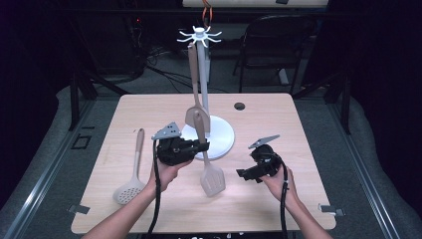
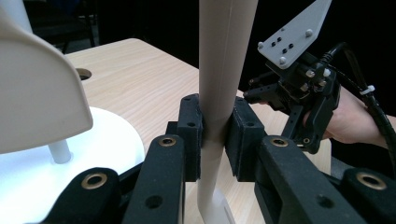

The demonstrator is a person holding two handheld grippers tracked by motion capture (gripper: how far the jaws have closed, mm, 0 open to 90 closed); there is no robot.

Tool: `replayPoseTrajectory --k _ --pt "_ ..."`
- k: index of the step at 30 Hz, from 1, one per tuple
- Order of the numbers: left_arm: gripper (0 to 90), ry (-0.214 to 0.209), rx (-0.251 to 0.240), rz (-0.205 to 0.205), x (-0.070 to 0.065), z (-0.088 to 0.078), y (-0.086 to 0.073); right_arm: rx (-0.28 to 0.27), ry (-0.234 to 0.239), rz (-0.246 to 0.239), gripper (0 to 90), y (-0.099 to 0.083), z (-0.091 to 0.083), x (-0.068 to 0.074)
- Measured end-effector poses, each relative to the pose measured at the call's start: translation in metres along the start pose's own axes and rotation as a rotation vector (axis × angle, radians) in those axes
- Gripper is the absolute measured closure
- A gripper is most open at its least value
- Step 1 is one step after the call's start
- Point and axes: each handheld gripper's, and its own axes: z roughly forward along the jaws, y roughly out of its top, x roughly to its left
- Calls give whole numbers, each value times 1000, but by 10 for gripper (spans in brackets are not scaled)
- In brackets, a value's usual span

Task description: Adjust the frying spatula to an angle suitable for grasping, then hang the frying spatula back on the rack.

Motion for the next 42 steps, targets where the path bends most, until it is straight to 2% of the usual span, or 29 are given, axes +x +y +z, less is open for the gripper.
replayPoseTrajectory --k 6,21,24,30,42 --pt "772 -3 11 10 2 2 8 2 -19 -8 130 1 -1 -3" --pt "772 -13 29 47 7 11 41 4 -30 -19 95 1 0 -4" --pt "772 -10 31 48 8 13 44 4 -24 -7 93 1 1 -4" --pt "772 -8 20 52 11 16 52 17 -30 -24 93 1 1 -6" --pt "772 -4 15 71 15 19 69 13 -33 -23 92 1 3 -4"
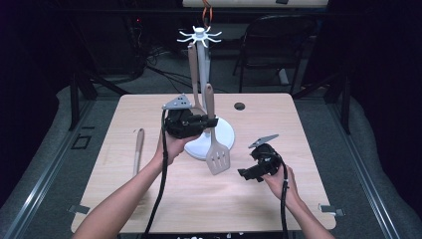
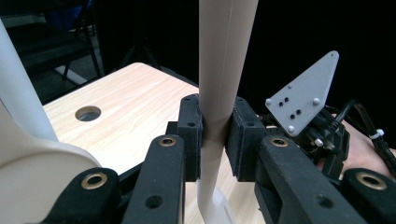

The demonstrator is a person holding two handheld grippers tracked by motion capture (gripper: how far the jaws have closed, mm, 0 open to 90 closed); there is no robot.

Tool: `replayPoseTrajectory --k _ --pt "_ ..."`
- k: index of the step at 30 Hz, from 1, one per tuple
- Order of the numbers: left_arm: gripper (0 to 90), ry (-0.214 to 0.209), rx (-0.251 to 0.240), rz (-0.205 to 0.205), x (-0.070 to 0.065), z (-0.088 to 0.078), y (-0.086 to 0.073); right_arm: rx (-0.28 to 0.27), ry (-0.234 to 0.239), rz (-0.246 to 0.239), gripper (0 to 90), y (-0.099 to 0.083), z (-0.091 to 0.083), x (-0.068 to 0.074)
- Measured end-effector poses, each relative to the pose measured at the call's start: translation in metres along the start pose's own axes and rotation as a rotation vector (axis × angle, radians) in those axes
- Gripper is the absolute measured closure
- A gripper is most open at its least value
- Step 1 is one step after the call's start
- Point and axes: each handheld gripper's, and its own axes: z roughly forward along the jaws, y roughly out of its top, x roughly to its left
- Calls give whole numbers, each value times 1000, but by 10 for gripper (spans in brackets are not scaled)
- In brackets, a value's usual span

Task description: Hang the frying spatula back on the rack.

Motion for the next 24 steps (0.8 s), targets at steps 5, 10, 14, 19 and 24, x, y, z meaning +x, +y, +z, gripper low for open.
replayPoseTrajectory --k 5,10,14,19,24 --pt "772 2 -3 1 4 1 6 4 1 2 92 0 0 0" --pt "772 5 -1 4 9 3 14 -7 10 8 92 0 2 0" --pt "772 8 -1 10 11 4 20 -1 12 5 92 0 2 0" --pt "772 11 -1 16 14 7 26 2 12 5 92 0 2 0" --pt "772 13 -3 24 16 7 33 -2 18 6 92 0 2 0"
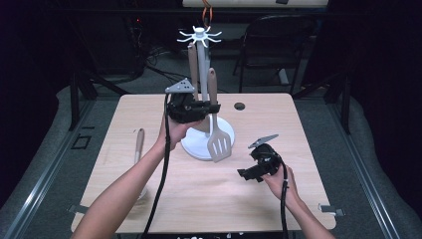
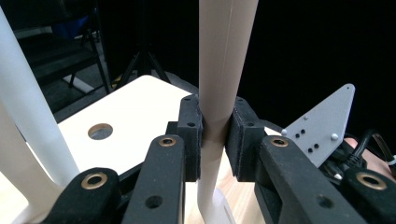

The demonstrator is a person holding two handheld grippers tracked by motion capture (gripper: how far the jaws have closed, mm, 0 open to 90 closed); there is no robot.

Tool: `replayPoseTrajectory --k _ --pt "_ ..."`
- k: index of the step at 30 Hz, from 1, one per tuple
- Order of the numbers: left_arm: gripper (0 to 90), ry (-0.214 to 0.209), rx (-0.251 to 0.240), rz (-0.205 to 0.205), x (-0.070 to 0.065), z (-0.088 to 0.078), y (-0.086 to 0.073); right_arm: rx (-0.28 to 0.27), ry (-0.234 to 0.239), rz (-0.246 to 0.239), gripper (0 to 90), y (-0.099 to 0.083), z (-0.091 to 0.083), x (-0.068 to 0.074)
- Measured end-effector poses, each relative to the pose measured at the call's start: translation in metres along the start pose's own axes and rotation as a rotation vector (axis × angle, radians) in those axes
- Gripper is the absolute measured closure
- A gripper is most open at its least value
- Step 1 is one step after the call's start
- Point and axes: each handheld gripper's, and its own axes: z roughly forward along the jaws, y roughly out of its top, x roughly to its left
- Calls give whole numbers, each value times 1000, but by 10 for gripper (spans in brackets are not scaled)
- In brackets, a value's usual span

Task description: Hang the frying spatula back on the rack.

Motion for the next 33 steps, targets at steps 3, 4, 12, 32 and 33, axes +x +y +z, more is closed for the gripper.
replayPoseTrajectory --k 3,4,12,32,33 --pt "772 0 1 3 2 0 4 6 2 1 92 0 0 0" --pt "772 1 -5 3 2 0 5 12 -1 -4 92 0 0 0" --pt "772 15 -10 4 8 -1 15 4 -3 -1 93 0 0 1" --pt "772 40 -25 5 20 -3 33 14 -2 -12 93 0 2 1" --pt "772 41 -26 5 20 -2 34 14 -2 -11 93 0 2 1"
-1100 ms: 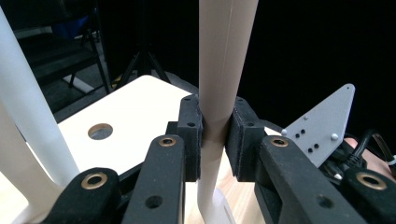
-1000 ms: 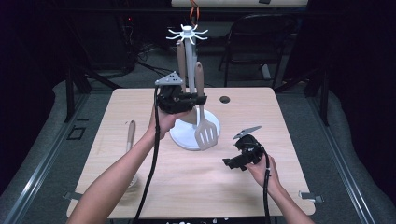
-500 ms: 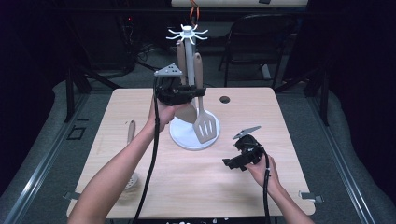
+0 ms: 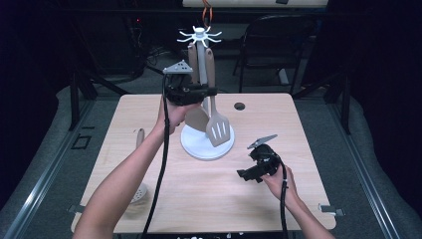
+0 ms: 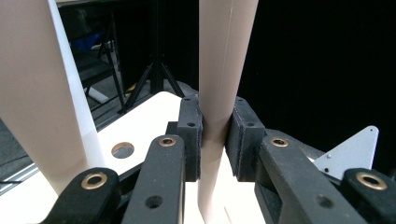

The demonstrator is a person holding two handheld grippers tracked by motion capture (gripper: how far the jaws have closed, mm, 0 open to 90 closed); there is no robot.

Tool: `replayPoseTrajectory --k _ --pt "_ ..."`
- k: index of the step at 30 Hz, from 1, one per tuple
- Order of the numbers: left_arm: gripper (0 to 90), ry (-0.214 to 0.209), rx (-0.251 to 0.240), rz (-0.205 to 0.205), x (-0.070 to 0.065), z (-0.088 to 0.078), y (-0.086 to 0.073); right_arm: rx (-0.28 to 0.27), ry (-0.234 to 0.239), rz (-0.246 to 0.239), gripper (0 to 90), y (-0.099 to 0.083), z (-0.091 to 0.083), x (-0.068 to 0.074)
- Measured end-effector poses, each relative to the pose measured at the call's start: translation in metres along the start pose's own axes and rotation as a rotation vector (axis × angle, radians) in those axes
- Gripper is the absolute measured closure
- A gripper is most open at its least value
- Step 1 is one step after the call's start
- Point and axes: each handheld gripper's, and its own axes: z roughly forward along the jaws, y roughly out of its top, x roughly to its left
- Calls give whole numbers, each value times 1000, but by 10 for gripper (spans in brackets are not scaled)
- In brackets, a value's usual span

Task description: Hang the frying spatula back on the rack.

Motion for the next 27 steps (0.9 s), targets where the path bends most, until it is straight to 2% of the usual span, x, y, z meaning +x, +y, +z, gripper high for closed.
replayPoseTrajectory --k 7,19,27 --pt "771 4 -4 1 2 0 6 8 -1 -7 93 0 0 0" --pt "771 13 -4 -30 11 2 6 8 -3 -6 94 0 1 0" --pt "771 38 4 -32 17 3 7 13 0 -6 94 0 1 0"
